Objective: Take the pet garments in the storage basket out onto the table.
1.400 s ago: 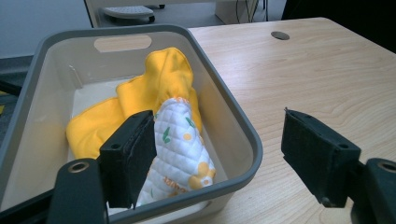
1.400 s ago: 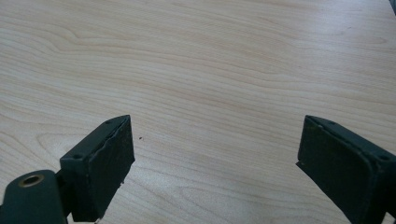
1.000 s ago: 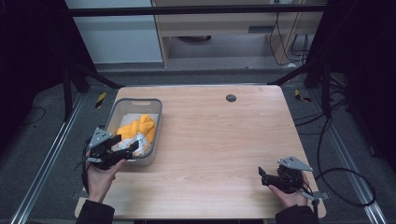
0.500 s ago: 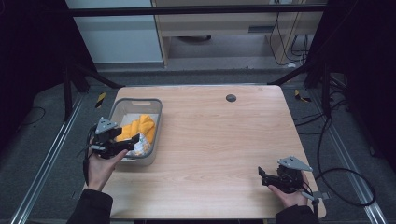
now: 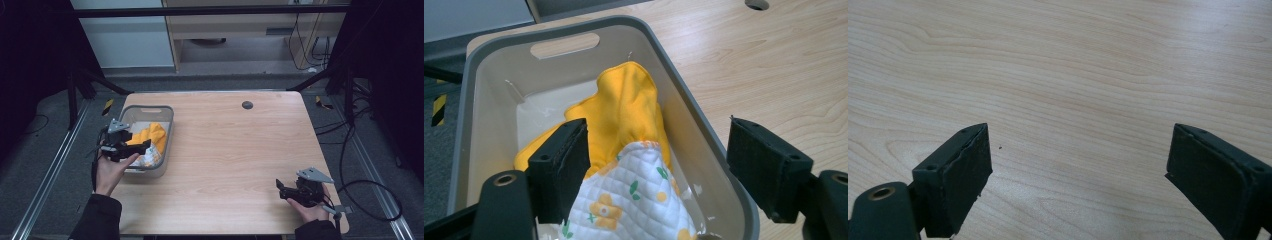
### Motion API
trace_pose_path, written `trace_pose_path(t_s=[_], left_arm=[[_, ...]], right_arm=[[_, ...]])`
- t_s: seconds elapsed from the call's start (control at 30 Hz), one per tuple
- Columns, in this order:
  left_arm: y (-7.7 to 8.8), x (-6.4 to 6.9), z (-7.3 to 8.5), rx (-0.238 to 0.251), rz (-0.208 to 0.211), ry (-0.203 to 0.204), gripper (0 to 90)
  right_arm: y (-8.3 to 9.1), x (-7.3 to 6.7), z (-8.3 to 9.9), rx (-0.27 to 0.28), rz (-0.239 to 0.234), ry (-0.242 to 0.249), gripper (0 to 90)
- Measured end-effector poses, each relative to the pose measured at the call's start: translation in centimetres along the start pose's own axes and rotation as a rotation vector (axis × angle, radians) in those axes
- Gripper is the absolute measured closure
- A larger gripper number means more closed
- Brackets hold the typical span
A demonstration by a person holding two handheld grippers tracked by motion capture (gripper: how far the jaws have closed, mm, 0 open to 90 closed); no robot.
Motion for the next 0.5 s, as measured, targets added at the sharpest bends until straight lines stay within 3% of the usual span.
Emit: trace_pose_path(t_s=[0.13, 0.5], left_arm=[[-0.6, -0.2, 0.1, -0.030, -0.020, -0.006, 24.9], [-1.9, -0.3, 0.3, -0.081, -0.025, -0.008, 25.9]], right_arm=[[0.0, -0.1, 0.1, -0.005, -0.003, 0.005, 10.7], [-0.1, -0.2, 0.1, -0.008, -0.009, 0.002, 10.7]])
Point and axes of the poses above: each handheld gripper's, and its own axes: y roughly backward along the jaws, z roughly out of its underside, x roughly to its right, the point moved 10 cm from there along -y, roughly forward along the jaws, and after that the axes turned 12 degrees about y, right-handed, at the moved point
